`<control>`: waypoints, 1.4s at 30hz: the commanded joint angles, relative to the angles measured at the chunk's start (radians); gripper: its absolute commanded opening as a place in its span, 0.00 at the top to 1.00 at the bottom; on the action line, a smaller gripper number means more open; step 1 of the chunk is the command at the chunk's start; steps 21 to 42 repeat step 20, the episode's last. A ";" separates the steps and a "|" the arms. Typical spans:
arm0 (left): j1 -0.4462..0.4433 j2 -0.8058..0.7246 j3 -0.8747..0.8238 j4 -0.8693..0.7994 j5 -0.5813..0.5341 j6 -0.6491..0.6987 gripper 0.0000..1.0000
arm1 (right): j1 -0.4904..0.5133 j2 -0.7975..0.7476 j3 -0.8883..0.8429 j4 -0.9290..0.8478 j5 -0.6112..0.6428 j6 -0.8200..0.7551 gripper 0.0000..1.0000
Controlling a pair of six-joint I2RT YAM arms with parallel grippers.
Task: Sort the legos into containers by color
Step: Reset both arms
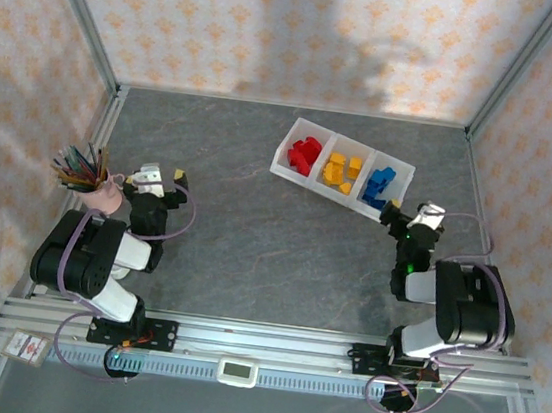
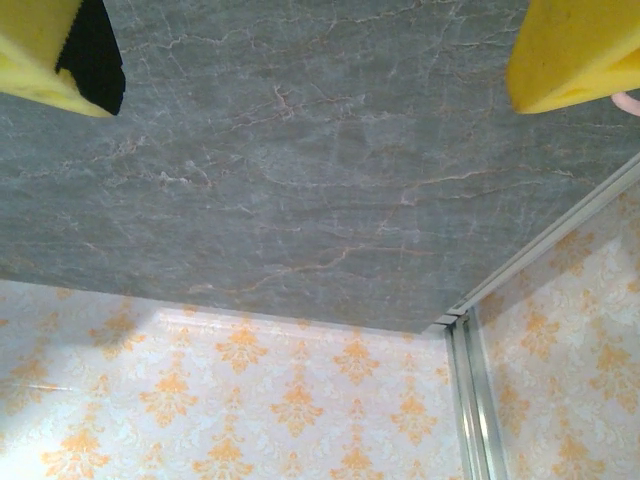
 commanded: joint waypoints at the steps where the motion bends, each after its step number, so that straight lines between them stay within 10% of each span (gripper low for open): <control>1: 0.009 0.009 -0.003 0.079 0.024 0.010 0.00 | 0.019 0.018 0.016 0.111 0.003 -0.049 0.00; 42: 0.017 0.008 -0.002 0.072 0.013 -0.004 0.01 | 0.022 0.014 0.017 0.104 -0.010 -0.058 0.00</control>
